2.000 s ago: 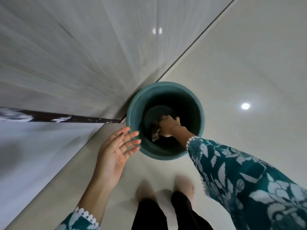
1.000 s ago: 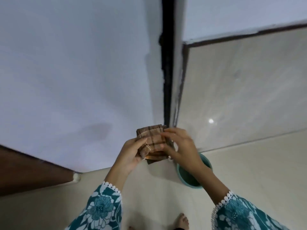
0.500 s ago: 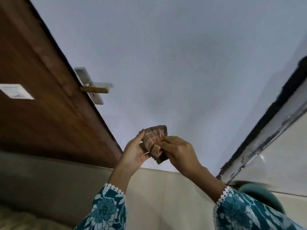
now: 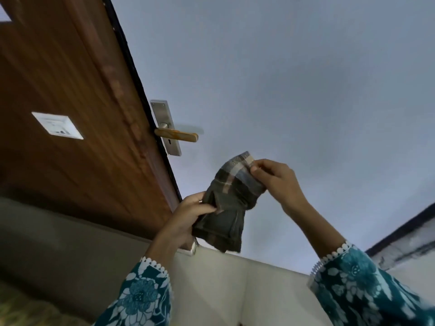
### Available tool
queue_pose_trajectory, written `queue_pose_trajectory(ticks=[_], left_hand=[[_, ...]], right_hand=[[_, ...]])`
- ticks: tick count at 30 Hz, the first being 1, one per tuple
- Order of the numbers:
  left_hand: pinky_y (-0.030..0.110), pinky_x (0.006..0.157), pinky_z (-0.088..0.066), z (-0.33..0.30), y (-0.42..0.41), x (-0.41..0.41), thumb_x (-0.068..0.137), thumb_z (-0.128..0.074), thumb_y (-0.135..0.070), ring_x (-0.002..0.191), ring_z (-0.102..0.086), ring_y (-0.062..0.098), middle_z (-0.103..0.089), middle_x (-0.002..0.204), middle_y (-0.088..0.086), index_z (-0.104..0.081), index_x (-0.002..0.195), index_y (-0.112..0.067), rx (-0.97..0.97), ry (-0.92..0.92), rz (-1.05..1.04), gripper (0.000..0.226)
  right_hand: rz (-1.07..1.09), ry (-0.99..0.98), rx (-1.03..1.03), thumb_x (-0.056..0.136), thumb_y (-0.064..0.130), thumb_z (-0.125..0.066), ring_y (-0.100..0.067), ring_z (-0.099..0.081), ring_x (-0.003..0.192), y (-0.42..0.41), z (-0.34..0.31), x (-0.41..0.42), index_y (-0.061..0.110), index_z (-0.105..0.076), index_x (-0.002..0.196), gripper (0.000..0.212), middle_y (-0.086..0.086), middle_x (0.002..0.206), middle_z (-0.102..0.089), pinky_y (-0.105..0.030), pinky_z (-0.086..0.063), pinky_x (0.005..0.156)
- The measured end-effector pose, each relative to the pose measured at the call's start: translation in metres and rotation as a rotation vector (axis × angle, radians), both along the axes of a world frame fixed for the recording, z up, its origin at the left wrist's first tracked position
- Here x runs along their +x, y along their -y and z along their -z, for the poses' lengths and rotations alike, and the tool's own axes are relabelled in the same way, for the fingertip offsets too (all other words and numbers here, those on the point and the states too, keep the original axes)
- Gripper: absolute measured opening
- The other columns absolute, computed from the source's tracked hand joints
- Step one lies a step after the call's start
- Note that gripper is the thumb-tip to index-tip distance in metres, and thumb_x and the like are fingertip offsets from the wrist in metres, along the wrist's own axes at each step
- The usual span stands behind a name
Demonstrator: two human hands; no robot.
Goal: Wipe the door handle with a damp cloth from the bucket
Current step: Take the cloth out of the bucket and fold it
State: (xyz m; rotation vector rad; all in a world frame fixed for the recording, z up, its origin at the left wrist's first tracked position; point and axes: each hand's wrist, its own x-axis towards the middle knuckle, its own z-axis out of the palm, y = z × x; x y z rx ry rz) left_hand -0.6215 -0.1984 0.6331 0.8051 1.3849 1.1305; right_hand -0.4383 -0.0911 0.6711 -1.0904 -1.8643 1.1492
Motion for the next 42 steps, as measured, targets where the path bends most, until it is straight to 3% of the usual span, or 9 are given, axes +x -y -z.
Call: queue_pose_trajectory(ticks=[5, 9, 16, 21, 25, 28, 32, 38, 42], left_hand=[[0.039, 0.089, -0.054, -0.008, -0.022, -0.015, 0.073, -0.07, -0.03, 0.102, -0.067, 0.023, -0.073, 0.103, 0.003, -0.065, 0.109, -0.016, 0.006, -0.193, 0.093, 0.039], [0.045, 0.093, -0.052, -0.003, -0.03, -0.017, 0.081, -0.07, -0.016, 0.103, -0.066, 0.026, -0.073, 0.104, 0.003, -0.062, 0.112, -0.016, 0.062, -0.169, 0.01, 0.031], [0.039, 0.086, -0.054, -0.01, -0.029, -0.038, 0.074, -0.075, -0.01, 0.103, -0.067, 0.028, -0.073, 0.106, 0.01, -0.057, 0.11, -0.014, 0.191, -0.04, 0.059, 0.042], [0.032, 0.074, -0.054, -0.007, -0.045, -0.046, 0.083, -0.062, 0.005, 0.091, -0.068, 0.028, -0.075, 0.093, 0.008, -0.066, 0.102, -0.007, 0.169, -0.007, -0.093, 0.023], [0.03, 0.065, -0.057, -0.01, -0.047, -0.048, 0.091, -0.046, 0.007, 0.074, -0.07, 0.024, -0.073, 0.082, 0.012, -0.063, 0.103, -0.001, 0.118, 0.186, -0.168, 0.022], [0.035, 0.069, -0.058, -0.008, -0.042, -0.054, 0.093, -0.045, 0.003, 0.08, -0.07, 0.028, -0.072, 0.09, 0.016, -0.062, 0.107, 0.0, 0.105, 0.278, -0.2, 0.022], [0.035, 0.07, -0.057, -0.005, -0.034, -0.056, 0.094, -0.046, -0.004, 0.081, -0.07, 0.028, -0.07, 0.095, 0.019, -0.064, 0.103, 0.0, 0.017, 0.311, -0.202, 0.02], [0.042, 0.077, -0.05, -0.008, -0.028, -0.076, 0.094, -0.047, -0.018, 0.091, -0.064, 0.033, -0.067, 0.103, 0.018, -0.062, 0.112, -0.004, -0.077, 0.392, -0.227, 0.027], [0.042, 0.076, -0.052, -0.007, -0.023, -0.087, 0.096, -0.044, -0.017, 0.099, -0.065, 0.034, -0.068, 0.11, 0.017, -0.062, 0.112, -0.008, -0.004, 0.394, -0.24, 0.025]], right_hand=[[-0.103, -0.084, -0.287, 0.093, 0.022, -0.053, -0.019, -0.064, 0.081, -0.031, -0.022, -0.015, 0.012, -0.069, 0.09, 0.019, -0.008, 0.089, -0.068, -0.031, -0.057, 0.07], [-0.12, -0.177, -0.364, 0.094, 0.021, -0.053, -0.015, -0.062, 0.081, -0.043, -0.023, -0.028, 0.009, -0.069, 0.093, 0.02, -0.005, 0.086, -0.067, -0.023, -0.054, 0.065], [0.072, 0.121, 0.276, 0.092, 0.021, -0.057, -0.011, -0.057, 0.089, -0.053, -0.013, -0.047, 0.016, -0.066, 0.11, 0.021, 0.001, 0.101, -0.067, -0.01, -0.043, 0.071], [0.109, 0.195, 0.652, 0.083, 0.035, -0.059, -0.024, -0.042, 0.112, -0.025, -0.001, -0.072, 0.02, -0.056, 0.121, 0.041, -0.005, 0.12, -0.055, -0.037, -0.034, 0.09], [-0.23, 0.382, 0.614, 0.082, 0.056, -0.046, -0.017, -0.054, 0.101, 0.0, 0.021, -0.083, 0.024, -0.053, 0.125, 0.054, 0.002, 0.112, -0.061, -0.034, -0.035, 0.089], [-0.317, 0.35, 0.524, 0.083, 0.03, -0.064, -0.015, -0.055, 0.086, -0.004, 0.031, -0.081, 0.017, -0.055, 0.125, 0.045, 0.002, 0.097, -0.059, -0.023, -0.038, 0.077], [-0.287, 0.214, 0.554, 0.083, 0.019, -0.063, -0.006, -0.046, 0.068, -0.004, 0.034, -0.082, 0.014, -0.067, 0.091, 0.011, 0.008, 0.075, -0.053, -0.01, -0.033, 0.062], [-0.263, 0.011, 0.782, 0.084, 0.029, -0.063, -0.01, -0.053, 0.088, -0.002, 0.035, -0.065, 0.019, -0.075, 0.084, 0.016, 0.0, 0.091, -0.065, -0.014, -0.04, 0.074], [-0.428, 0.186, 0.686, 0.083, 0.024, -0.067, -0.006, -0.054, 0.098, -0.004, 0.053, -0.04, 0.03, -0.075, 0.088, 0.011, 0.005, 0.103, -0.068, -0.02, -0.049, 0.075]])
